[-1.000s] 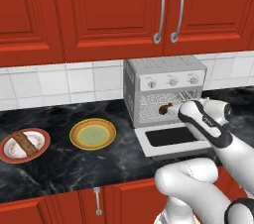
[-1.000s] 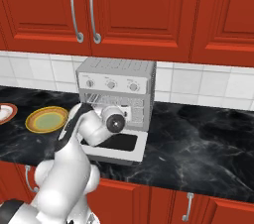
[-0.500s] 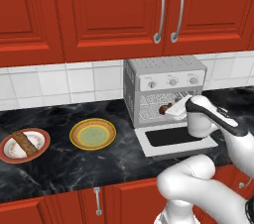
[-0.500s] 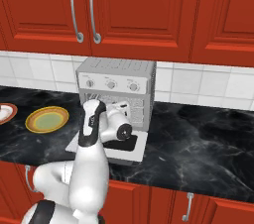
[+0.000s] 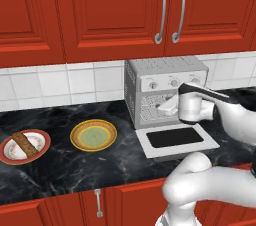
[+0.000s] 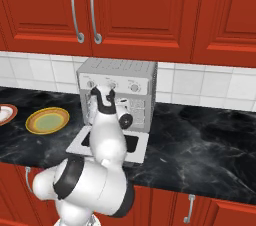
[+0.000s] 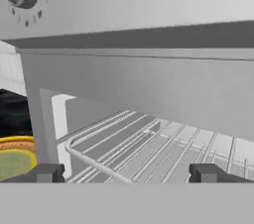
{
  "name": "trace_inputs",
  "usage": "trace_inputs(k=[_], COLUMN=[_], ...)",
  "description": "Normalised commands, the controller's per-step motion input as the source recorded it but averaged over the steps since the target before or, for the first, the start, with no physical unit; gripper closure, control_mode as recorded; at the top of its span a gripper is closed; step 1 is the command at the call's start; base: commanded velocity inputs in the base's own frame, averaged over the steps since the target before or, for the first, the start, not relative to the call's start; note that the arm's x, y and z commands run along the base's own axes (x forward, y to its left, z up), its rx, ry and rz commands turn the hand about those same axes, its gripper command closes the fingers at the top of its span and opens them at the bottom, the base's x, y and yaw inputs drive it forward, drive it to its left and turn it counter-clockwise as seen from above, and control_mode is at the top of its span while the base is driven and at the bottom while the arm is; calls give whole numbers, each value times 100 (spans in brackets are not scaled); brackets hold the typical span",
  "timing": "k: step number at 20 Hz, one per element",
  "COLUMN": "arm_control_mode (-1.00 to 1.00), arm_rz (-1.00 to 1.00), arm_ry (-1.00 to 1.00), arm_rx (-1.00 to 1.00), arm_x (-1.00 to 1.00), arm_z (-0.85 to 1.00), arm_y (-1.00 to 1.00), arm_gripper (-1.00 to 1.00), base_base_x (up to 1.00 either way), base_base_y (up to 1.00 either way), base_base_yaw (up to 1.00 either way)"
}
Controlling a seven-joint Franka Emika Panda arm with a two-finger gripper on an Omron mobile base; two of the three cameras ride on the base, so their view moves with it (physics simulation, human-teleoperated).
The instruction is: Open the toaster oven door. Place the baguette on the top rack in the toaster oven and place the chicken drumstick on the bottom rack.
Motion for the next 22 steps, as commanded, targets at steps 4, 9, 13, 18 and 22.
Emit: trace_inputs(k=[4,9,13,18,22], arm_control_mode=[-100,-100,-100,-100,-100], arm_rz=[6,2,0,0,0], arm_ry=[1,0,16,45,52], arm_rx=[0,0,-5,-29,-33], arm_x=[56,46,6,-21,-61], arm_z=[-43,-27,-40,-34,-52], arm_y=[0,0,-21,-28,-46], arm_gripper=[-100,-100,-100,-100,-100], base_base_x=[0,0,0,0,0], base_base_y=[0,0,0,0,0], base_base_yaw=[0,0,0,0,0])
